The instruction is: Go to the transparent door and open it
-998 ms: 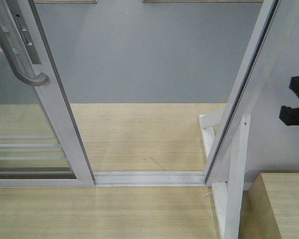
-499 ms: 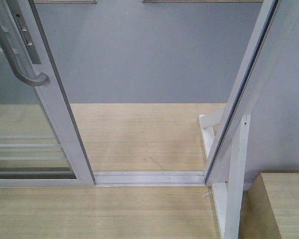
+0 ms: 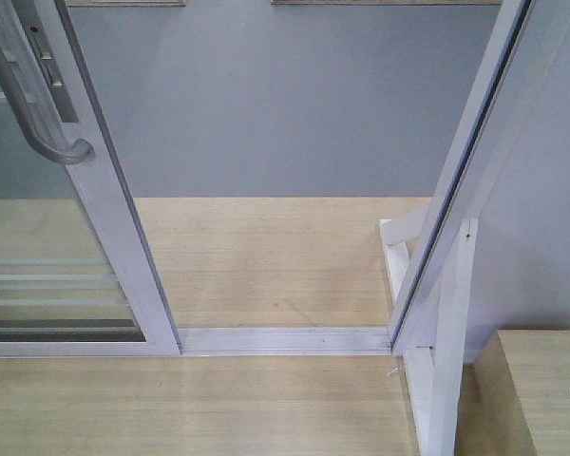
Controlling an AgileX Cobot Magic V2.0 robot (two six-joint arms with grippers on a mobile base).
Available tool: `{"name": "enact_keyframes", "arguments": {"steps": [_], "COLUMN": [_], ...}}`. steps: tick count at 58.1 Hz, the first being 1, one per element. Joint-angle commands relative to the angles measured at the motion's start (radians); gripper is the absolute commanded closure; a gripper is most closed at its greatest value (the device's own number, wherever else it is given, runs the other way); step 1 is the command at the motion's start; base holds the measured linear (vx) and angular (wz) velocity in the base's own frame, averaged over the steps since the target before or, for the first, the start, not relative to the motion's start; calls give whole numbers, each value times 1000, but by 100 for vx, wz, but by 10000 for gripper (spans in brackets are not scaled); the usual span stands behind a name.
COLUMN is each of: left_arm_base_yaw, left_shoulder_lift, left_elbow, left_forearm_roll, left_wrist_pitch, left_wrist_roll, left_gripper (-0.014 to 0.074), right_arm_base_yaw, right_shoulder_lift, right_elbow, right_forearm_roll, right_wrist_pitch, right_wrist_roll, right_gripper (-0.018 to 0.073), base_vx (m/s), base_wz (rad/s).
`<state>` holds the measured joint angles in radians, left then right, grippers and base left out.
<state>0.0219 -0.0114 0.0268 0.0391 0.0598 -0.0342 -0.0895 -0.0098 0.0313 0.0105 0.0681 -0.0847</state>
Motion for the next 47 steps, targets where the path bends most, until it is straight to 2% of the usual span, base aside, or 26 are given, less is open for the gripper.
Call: {"name": "enact_keyframes", "arguments": {"steps": [1, 47], "left_arm_base_yaw": [-6, -6], "left_shoulder_lift": [-11, -11], "left_elbow": [31, 31], "left_forearm_roll": [-6, -6], "left_wrist_pitch": [-74, -74], "left_wrist_roll": [-2, -2], "left_gripper": [602, 602], "right_arm_base_yaw": [1, 1], "right_shoulder_lift": [-16, -16], "right_elbow": [12, 12], "right_forearm_roll": [-11, -11], "right_wrist_pitch": [-79, -80], "right_wrist_roll": [0, 0], "right_gripper": [567, 567], "base_vx": [0, 0], "base_wz": [0, 0]}}
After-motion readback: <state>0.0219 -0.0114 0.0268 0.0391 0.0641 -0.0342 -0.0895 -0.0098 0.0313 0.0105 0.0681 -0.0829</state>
